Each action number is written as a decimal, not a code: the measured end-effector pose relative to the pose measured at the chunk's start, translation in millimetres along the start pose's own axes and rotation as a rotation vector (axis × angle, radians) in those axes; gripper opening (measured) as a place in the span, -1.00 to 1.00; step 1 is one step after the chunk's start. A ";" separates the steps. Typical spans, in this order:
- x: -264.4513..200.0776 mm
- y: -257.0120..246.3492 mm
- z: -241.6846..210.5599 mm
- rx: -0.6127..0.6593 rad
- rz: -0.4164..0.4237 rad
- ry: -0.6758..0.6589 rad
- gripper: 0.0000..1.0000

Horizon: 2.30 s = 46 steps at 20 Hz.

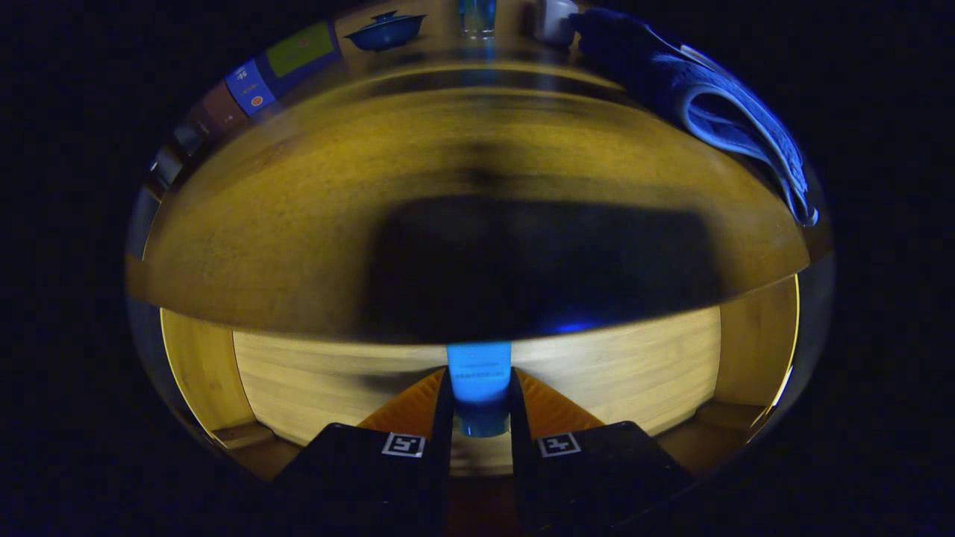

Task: Pull open the drawer, take out the items inside it, and place them on the countertop above the cabinet.

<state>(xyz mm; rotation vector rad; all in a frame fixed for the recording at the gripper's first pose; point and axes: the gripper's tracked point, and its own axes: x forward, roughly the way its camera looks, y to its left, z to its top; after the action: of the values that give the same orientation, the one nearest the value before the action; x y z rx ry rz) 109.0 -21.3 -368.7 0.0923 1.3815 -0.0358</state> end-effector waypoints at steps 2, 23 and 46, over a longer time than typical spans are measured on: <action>-14.4 2.1 -4.2 -0.005 0.025 -0.017 -0.21; -134.3 21.7 101.1 -0.014 0.134 -0.374 -0.21; -157.5 21.3 125.6 -0.029 0.160 -0.610 1.00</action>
<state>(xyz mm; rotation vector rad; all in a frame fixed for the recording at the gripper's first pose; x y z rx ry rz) 204.0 -15.5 -189.9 0.1533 0.7620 0.0845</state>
